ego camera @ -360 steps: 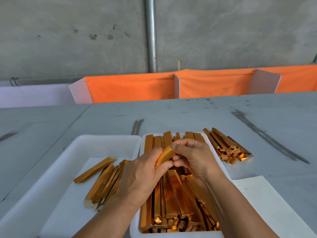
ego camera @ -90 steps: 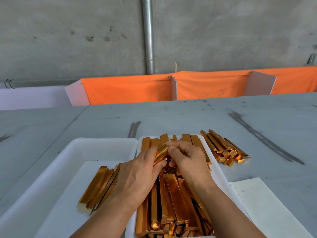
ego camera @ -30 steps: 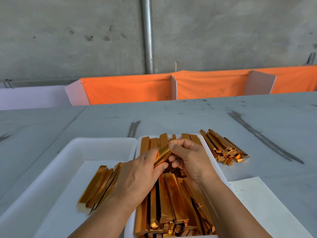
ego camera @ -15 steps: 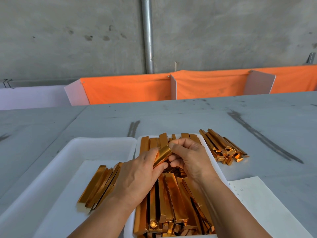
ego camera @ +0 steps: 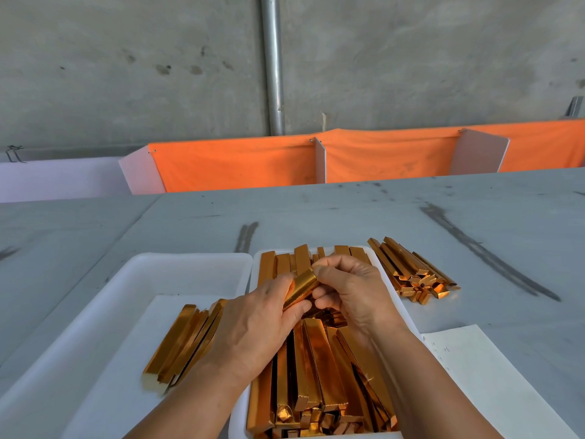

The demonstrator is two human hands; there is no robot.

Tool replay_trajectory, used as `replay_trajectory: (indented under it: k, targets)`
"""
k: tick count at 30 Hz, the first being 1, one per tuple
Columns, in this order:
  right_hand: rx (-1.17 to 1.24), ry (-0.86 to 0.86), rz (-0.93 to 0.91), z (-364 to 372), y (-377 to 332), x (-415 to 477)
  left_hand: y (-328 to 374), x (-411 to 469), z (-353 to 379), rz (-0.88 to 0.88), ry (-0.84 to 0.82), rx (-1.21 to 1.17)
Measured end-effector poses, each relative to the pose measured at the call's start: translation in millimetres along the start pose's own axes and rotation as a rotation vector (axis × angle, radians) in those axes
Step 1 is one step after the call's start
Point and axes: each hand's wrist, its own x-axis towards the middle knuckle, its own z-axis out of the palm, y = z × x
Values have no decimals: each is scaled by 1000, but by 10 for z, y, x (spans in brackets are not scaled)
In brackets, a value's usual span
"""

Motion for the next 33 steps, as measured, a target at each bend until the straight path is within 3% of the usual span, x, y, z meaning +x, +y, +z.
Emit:
replay_trajectory:
  k: [33]
  targets:
    - [-21, -72, -84, -3, 18, -37, -4, 0, -8, -49, 25, -57]
